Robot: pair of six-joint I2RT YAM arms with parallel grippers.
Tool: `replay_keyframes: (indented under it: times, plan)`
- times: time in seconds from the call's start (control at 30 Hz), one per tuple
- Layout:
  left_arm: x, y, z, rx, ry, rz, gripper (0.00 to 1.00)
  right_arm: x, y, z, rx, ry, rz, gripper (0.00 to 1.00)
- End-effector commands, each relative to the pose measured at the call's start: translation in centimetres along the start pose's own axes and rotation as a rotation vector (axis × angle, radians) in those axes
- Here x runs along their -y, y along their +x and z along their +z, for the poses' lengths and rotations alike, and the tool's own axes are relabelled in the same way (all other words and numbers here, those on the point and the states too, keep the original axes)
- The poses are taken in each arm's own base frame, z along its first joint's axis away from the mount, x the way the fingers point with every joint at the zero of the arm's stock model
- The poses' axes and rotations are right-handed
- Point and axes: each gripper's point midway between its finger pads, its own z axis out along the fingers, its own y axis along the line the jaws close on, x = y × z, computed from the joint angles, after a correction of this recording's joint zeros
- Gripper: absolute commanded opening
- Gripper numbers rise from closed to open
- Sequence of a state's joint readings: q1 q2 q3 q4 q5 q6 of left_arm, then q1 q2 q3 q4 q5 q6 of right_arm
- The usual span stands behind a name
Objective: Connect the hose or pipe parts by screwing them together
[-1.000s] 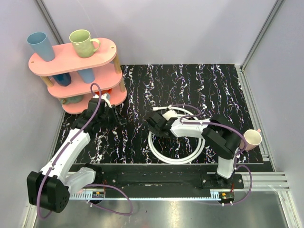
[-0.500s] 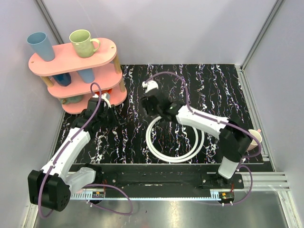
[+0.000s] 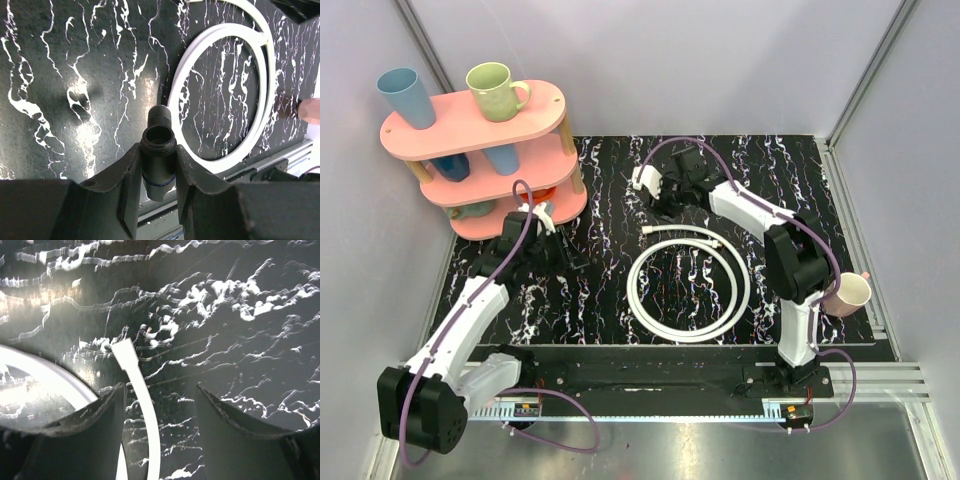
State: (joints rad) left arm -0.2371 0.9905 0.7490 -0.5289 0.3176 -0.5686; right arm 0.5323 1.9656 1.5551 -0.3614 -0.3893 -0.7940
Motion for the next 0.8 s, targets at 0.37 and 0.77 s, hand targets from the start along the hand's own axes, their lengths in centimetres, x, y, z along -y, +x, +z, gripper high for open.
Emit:
replay_keyframes:
  times: [0.37,0.77]
  plan:
    - [3.0,0.1,-1.4,0.021,0.162,-0.003,0.00,-3.4,3.9,4.5,-0.010,-0.336,-0.222,0.61]
    - [2.9,-0.3,-1.2,0.026,0.152,-0.004,0.00,-3.4,4.4,6.1,0.002,-0.358,-0.219,0.58]
